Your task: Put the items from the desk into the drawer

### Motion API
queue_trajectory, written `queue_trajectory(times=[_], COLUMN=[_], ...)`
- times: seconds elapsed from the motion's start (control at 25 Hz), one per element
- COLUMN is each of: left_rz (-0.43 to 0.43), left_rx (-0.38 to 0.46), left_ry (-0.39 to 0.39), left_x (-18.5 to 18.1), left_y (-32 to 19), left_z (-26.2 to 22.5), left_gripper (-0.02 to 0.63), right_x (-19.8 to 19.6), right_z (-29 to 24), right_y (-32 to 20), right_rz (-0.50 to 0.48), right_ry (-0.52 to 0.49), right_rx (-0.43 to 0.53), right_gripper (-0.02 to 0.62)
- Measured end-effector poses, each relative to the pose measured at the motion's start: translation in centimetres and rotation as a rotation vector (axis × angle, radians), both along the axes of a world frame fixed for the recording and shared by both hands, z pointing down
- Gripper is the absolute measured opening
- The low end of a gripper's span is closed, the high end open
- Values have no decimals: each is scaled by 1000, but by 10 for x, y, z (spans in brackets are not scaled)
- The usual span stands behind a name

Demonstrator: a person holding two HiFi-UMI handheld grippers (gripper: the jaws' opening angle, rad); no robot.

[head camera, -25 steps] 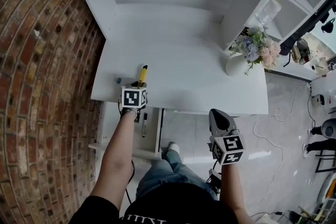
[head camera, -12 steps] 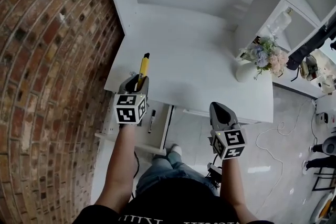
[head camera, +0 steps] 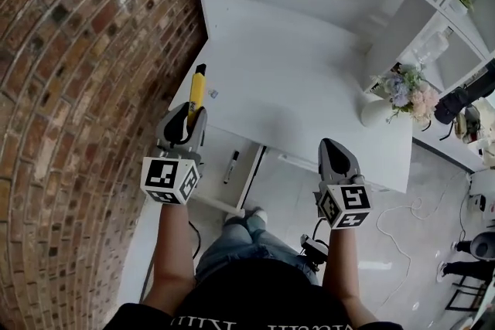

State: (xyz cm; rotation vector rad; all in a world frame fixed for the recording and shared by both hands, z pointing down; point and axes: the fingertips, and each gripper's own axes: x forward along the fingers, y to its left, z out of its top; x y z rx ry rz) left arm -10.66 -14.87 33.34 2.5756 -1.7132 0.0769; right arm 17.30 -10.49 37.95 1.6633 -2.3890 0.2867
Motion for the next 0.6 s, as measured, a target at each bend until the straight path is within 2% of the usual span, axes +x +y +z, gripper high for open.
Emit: queue_trajectory(times=[0.16, 0.28, 0.6], left_rz=[-39, -42, -15], left_rx=[85, 96, -41], left_ry=[12, 6, -8], left_x=[-8, -10, -19], left_y=[27, 37, 42], left_z=[-14, -13, 48], left_gripper=[126, 126, 126], right_x=[-3, -7, -17], right_z=[4, 7, 34], right_y=[3, 4, 9], right_rz=[-30, -50, -39], right_ry=[-22, -27, -19], right_rx=[-4, -7, -60], right_gripper=[6, 7, 6])
